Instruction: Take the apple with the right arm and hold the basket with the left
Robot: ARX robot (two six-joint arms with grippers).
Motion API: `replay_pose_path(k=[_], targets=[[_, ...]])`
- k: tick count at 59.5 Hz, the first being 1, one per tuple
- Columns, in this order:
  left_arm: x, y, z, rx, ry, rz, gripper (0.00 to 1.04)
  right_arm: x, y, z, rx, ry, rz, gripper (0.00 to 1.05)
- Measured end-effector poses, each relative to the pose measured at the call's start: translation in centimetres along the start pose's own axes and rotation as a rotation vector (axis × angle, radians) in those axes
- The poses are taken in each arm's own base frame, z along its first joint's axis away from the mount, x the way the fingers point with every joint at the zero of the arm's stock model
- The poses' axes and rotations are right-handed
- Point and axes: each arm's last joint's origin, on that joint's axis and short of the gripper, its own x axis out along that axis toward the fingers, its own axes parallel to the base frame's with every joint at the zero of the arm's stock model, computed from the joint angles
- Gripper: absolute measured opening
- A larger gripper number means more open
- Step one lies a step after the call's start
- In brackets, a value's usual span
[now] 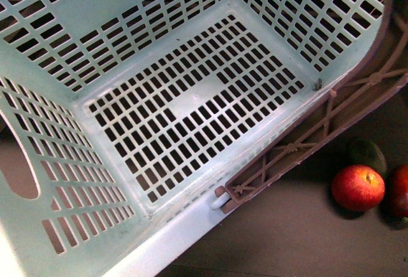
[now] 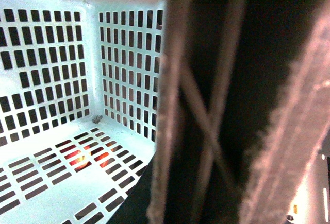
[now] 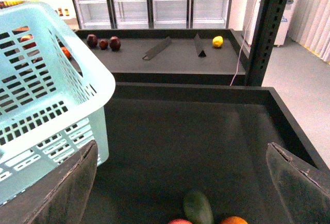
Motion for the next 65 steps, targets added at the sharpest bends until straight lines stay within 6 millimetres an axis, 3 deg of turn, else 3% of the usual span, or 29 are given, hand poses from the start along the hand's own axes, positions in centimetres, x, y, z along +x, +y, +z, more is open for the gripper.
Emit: replay_pose_path(k=[4,10,29,46,55,65], targets=[[0.0,0.0,0.0,-0.002,-0.001,0.0,0.15,0.2,-0.1,0.2,0.078,0.288,-0.098,0.96],[-0.1,-0.1,0.0,0.003,0.002,-0.005,0.15,0.8,-0.4,-0.7,0.152,0.508,-0.173,0.96],[-0.1,-0.1,0.0,0.006,-0.002,-0.004,0.15,4.3,-2.1,-2.3,0.246,0.615,-0.229,0.96],[-0.1,-0.1,0.0,0.007,-0.002,-0.005,0.15,9.9,-1.8,-5.6,0.212,0.752,-0.162,0.96],[-0.1,-0.1,0.0,0.007,-0.003,-0.005,0.15,14.7,-1.9,-8.1,0.205,0.781,-0.172,0.96],[-0.1,-0.1,0.0,0.007,-0.002,-0.005,0.15,17.2,-1.4,-11.0,0.182,0.839,-0.183,0.96]])
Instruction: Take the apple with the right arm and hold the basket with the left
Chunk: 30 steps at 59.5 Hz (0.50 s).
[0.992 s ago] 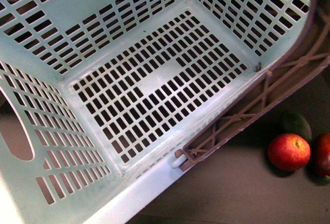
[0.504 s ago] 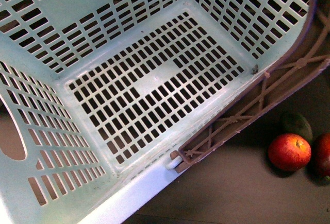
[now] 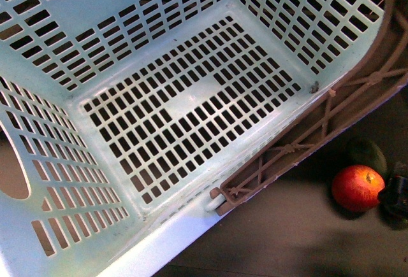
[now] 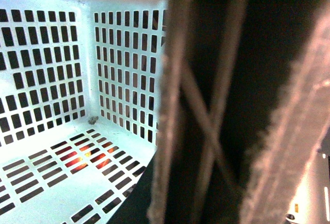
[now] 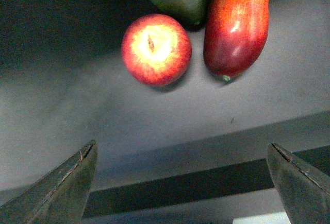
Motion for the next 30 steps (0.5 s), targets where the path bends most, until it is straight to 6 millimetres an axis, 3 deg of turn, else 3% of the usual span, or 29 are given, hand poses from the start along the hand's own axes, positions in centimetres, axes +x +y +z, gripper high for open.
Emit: replay_pose_path(k=[10,30], targets=[[0.0,0.0,0.0,0.0,0.0,0.0,0.15,3.4,0.5,0.0,-0.009,0.046,-0.033,0.96],[0.0,0.0,0.0,0.0,0.0,0.0,0.15,6.0,1.8,2.5,0.005,0.008,-0.024,0.96]])
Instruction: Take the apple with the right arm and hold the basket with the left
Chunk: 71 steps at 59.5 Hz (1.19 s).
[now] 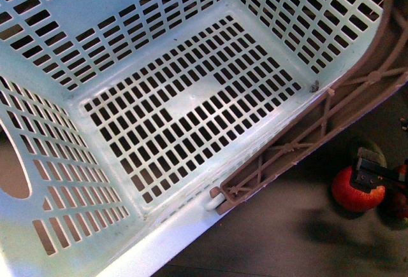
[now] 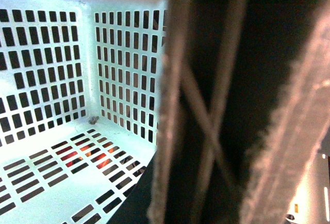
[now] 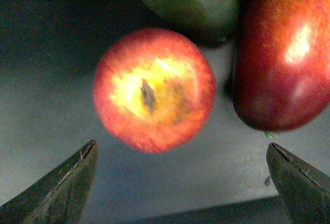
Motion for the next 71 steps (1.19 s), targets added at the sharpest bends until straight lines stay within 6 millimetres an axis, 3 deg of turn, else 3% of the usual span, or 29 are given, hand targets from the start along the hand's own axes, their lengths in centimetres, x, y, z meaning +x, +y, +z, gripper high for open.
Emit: replay_pose_path(k=[20,42,54,71], targets=[[0.0,0.0,0.0,0.0,0.0,0.0,0.15,1.9,1.5,0.8,-0.034,-0.002,0.003,0.96],[0.0,0.0,0.0,0.0,0.0,0.0,0.15,3.2,1.5,0.6,-0.053,0.012,-0.019,0.96],[0.0,0.0,0.0,0.0,0.0,0.0,0.15,3.3,1.4,0.5,-0.06,0.012,-0.018,0.76],[0.0,0.0,0.0,0.0,0.0,0.0,0.15,2.6,0.9,-0.2,-0.082,0.025,-0.008,0.71]])
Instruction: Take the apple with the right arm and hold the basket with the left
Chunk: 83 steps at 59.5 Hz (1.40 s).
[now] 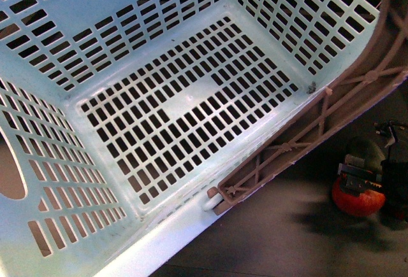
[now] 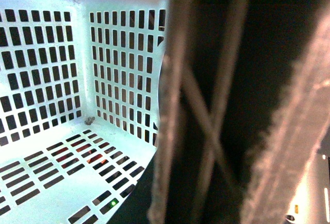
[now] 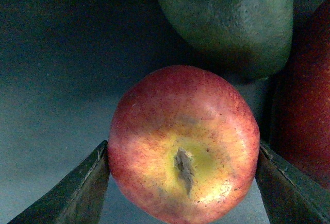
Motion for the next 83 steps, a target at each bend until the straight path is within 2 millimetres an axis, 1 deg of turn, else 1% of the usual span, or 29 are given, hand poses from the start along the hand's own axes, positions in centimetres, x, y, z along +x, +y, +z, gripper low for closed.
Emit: replay_pose_path(k=[6,9,14,20,24,28,29,33,34,39,40,46,49,52,53,56,58,59,64,65,69,70,73,76,79,83], targets=[[0.0,0.0,0.0,0.0,0.0,0.0,0.15,-0.7,-0.3,-0.3,-0.016,0.004,0.003,0.71],[0.0,0.0,0.0,0.0,0.001,0.0,0.15,-1.4,-0.6,-0.4,-0.026,-0.001,0.008,0.71],[0.0,0.0,0.0,0.0,0.001,0.0,0.15,-2.6,-1.0,-0.1,-0.037,-0.02,0.017,0.71],[0.0,0.0,0.0,0.0,0.0,0.0,0.15,-4.6,-1.5,0.6,-0.054,-0.065,0.04,0.71],[0.0,0.0,0.0,0.0,0.0,0.0,0.15,-7.3,-2.1,1.5,-0.066,-0.114,0.07,0.71],[0.0,0.0,0.0,0.0,0.0,0.0,0.15,-8.8,-2.5,1.9,-0.073,-0.14,0.083,0.71],[0.0,0.0,0.0,0.0,0.0,0.0,0.15,-9.6,-2.6,2.1,-0.074,-0.154,0.087,0.71],[0.0,0.0,0.0,0.0,0.0,0.0,0.15,-11.2,-3.0,2.5,-0.073,-0.184,0.098,0.71],[0.0,0.0,0.0,0.0,0.0,0.0,0.15,-12.0,-3.1,2.8,-0.072,-0.2,0.103,0.71],[0.0,0.0,0.0,0.0,0.0,0.0,0.15,-14.2,-3.4,3.4,-0.074,-0.248,0.112,0.71],[0.0,0.0,0.0,0.0,0.0,0.0,0.15,-15.1,-3.4,3.7,-0.078,-0.269,0.119,0.71],[0.0,0.0,0.0,0.0,0.0,0.0,0.15,-18.0,-3.4,4.4,-0.09,-0.342,0.138,0.71],[0.0,0.0,0.0,0.0,0.0,0.0,0.15,-20.6,-3.4,4.8,-0.098,-0.408,0.157,0.71],[0.0,0.0,0.0,0.0,0.0,0.0,0.15,-22.1,-3.3,5.1,-0.102,-0.449,0.165,0.71],[0.0,0.0,0.0,0.0,0.0,0.0,0.15,-23.1,-3.3,5.3,-0.105,-0.477,0.169,0.71],[0.0,0.0,0.0,0.0,0.001,0.0,0.15,-24.6,-3.2,5.5,-0.109,-0.523,0.174,0.71],[0.0,0.0,0.0,0.0,0.001,0.0,0.15,-25.6,-3.1,5.6,-0.112,-0.553,0.179,0.71],[0.0,0.0,0.0,0.0,0.001,0.0,0.15,-26.6,-3.0,5.7,-0.115,-0.581,0.184,0.7],[0.0,0.0,0.0,0.0,0.0,0.0,0.15,-29.0,-2.7,6.0,-0.126,-0.65,0.197,0.7],[0.0,0.0,0.0,0.0,-0.001,0.0,0.15,-29.8,-2.6,6.0,-0.13,-0.677,0.201,0.7],[0.0,0.0,0.0,0.0,-0.001,0.001,0.15,-31.5,-2.2,6.2,-0.138,-0.729,0.209,0.7],[0.0,0.0,0.0,0.0,-0.001,0.001,0.15,-32.2,-2.0,6.2,-0.142,-0.751,0.217,0.7],[0.0,0.0,0.0,0.0,0.0,0.0,0.15,-33.5,-1.6,6.3,-0.151,-0.786,0.235,0.7],[0.0,0.0,0.0,0.0,0.0,0.0,0.15,-34.5,-1.0,6.3,-0.155,-0.813,0.25,0.7],[0.0,0.0,0.0,0.0,0.001,0.0,0.15,-35.1,-0.5,6.2,-0.163,-0.827,0.27,0.7],[0.0,0.0,0.0,0.0,0.001,0.0,0.15,-35.8,0.9,5.9,-0.188,-0.834,0.317,0.7]])
